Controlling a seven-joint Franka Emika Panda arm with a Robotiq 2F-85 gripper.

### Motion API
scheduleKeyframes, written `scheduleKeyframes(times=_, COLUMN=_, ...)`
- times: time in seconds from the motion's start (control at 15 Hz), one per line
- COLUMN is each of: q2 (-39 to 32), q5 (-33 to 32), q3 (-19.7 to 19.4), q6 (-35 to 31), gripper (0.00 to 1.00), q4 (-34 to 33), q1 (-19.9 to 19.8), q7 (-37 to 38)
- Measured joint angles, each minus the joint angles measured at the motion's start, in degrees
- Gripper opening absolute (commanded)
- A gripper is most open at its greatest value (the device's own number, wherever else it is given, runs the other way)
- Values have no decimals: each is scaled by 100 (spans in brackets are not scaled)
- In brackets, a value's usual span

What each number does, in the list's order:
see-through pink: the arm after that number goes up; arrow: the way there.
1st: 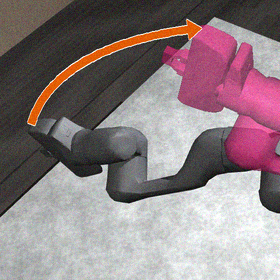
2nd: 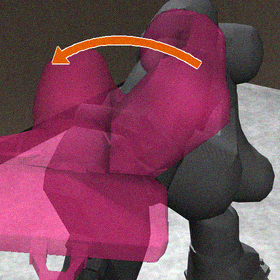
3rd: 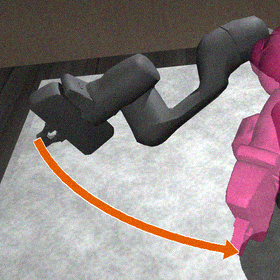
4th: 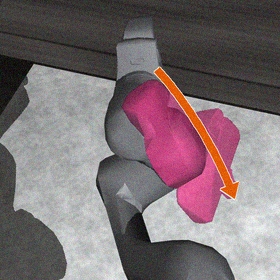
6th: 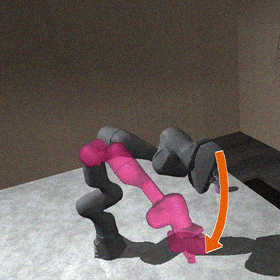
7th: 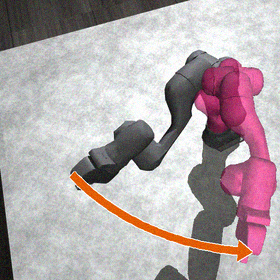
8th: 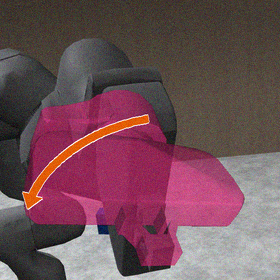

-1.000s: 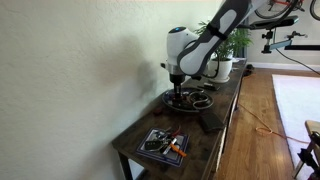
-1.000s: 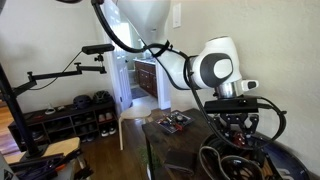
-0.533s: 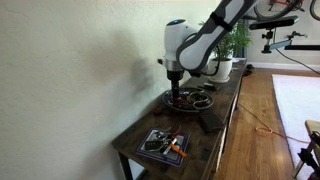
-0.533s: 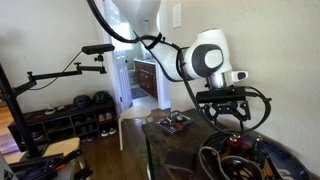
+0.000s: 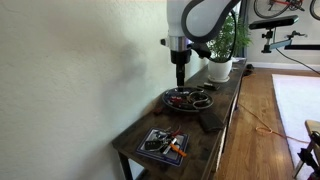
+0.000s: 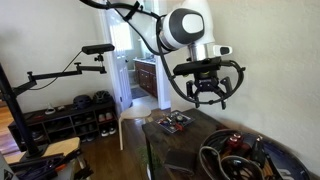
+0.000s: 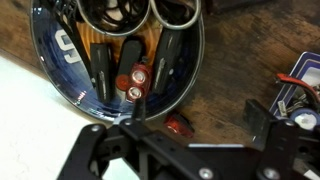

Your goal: Put the thing on the table on the metal plate

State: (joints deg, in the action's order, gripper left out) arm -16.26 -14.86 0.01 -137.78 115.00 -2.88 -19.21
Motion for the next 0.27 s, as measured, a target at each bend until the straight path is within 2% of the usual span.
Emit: scheduleKeyframes(times=0.27, q2=103, q5=31, q3=6, q6=18, gripper=100, q4=116, q1=0, q7=14)
